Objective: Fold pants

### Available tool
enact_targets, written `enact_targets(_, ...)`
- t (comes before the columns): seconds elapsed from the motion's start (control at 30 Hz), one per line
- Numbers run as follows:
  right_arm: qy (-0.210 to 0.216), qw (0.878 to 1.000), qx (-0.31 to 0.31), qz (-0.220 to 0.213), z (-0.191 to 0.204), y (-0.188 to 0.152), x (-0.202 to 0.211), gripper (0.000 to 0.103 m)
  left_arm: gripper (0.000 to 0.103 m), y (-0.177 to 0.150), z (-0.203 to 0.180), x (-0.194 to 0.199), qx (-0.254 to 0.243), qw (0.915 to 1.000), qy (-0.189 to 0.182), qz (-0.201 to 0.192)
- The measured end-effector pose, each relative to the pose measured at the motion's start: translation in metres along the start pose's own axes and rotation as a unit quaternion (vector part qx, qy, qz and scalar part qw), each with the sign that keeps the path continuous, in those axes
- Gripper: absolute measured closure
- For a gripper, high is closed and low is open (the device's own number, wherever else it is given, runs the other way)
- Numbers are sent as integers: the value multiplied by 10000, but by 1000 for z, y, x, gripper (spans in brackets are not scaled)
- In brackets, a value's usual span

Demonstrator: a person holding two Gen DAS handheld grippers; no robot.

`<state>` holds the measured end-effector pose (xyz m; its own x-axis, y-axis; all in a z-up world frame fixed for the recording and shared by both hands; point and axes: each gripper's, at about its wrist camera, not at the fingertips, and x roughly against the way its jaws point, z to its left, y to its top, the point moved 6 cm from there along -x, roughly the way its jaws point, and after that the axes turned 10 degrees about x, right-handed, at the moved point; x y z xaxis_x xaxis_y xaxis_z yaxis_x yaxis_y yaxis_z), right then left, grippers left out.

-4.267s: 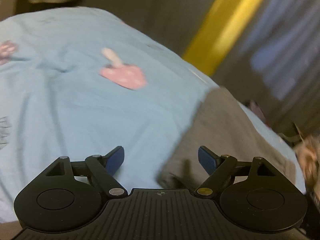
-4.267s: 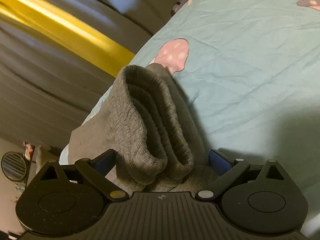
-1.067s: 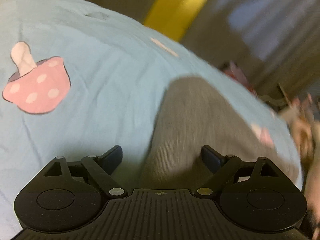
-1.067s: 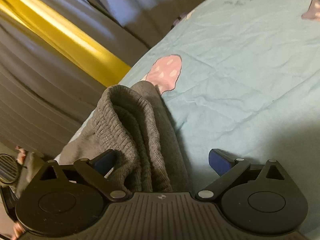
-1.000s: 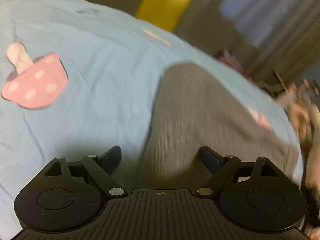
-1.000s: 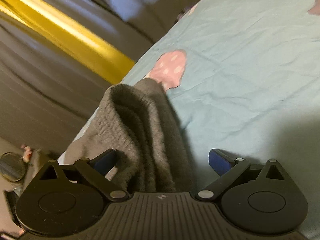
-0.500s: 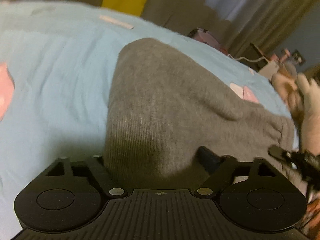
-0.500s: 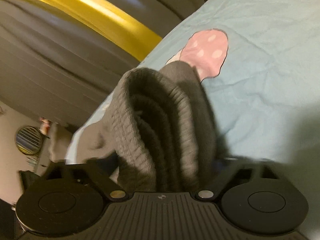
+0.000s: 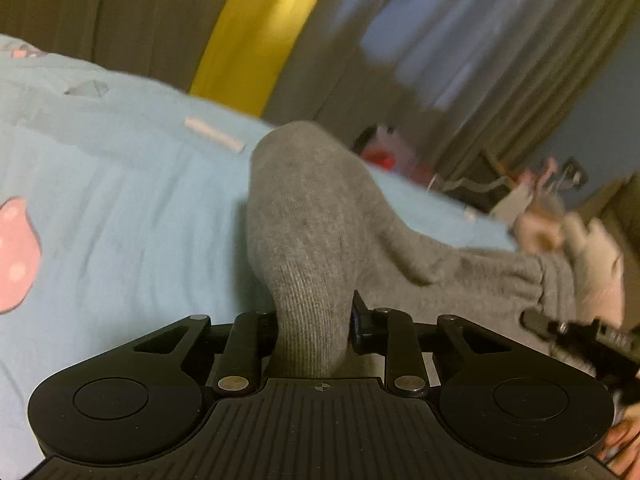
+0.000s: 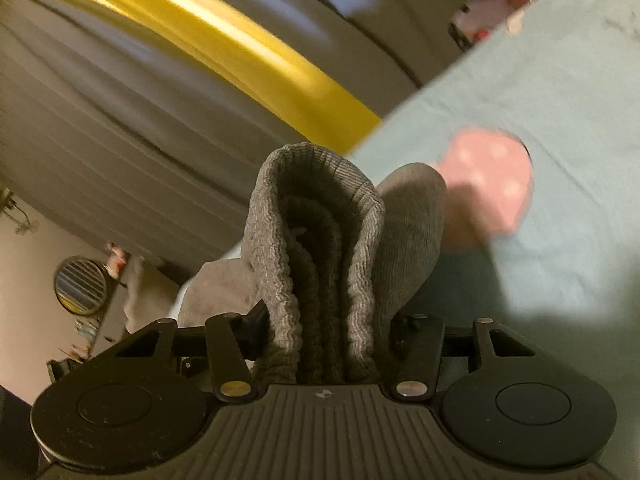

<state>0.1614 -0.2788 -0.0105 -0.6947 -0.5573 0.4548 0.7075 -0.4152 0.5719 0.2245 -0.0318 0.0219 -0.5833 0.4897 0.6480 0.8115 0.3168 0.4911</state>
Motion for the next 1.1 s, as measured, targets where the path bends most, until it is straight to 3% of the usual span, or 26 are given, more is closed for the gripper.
enact_targets(0.03,6,10000,7,-72,1,8,2,49,73,7,-4,1,-1,10000,-9,-66)
enact_targets(0.07,-30,9999,-8,-139,2,16,3,48,60,13,-7,0,-46,9998,87,-164)
enact_targets(0.1,-73,9998,-27,-164,1,25,3,39,44,17,-8,-1,-55,9991,317,-264)
enact_targets(0.13,-214,9997,7,-130,-2,33,2,20,36,22,-6,1,-84,9965,706,-428)
enact_targets(0.17,-588,9982,102,-35,-6,39,1,10,22,25,-6,4,-153,9933,971,-600)
enact_targets(0.2,-1052,9943,199,-1,-10,43,3,4,17,25,-6,7,-239,9918,1037,-710)
enact_targets(0.27,-1719,9840,471,-54,-14,43,10,4,11,15,-5,15,-467,9918,957,-700)
enact_targets(0.3,-1669,9843,575,19,-14,38,13,4,8,7,-3,18,-539,9924,930,-592)
enact_targets(0.43,-1518,9862,503,426,-19,-2,13,4,8,-43,15,17,-796,9914,1036,5)
enact_targets(0.5,-1856,9779,746,613,-29,-25,10,4,6,-60,28,8,-1011,9822,1575,156)
enact_targets(0.53,-2092,9712,947,637,-32,-33,11,4,6,-68,37,5,-1183,9727,1993,134)
enact_targets(0.63,-2290,9667,1083,364,-28,-45,21,4,2,-72,49,17,-1112,9619,2483,-263)
enact_targets(0.7,-2721,9536,1290,80,-17,-46,35,4,3,-72,56,29,-838,9569,2742,-453)
enact_targets(0.77,-3230,9342,1511,-134,-13,-50,50,4,3,-76,61,40,-484,9603,2710,-459)
enact_targets(0.83,-3202,9328,1651,-63,-6,-67,54,4,3,-83,61,46,-182,9712,2365,-234)
enact_targets(0.9,-3116,9346,1691,287,1,-81,52,4,3,-100,55,48,-60,9790,2038,79)
enact_targets(1.03,-2956,9371,1855,-53,29,-91,62,4,3,-129,27,56,-393,9777,2056,178)
enact_targets(1.1,-3185,9243,2105,-38,41,-102,65,4,3,-141,13,66,-564,9787,1969,96)
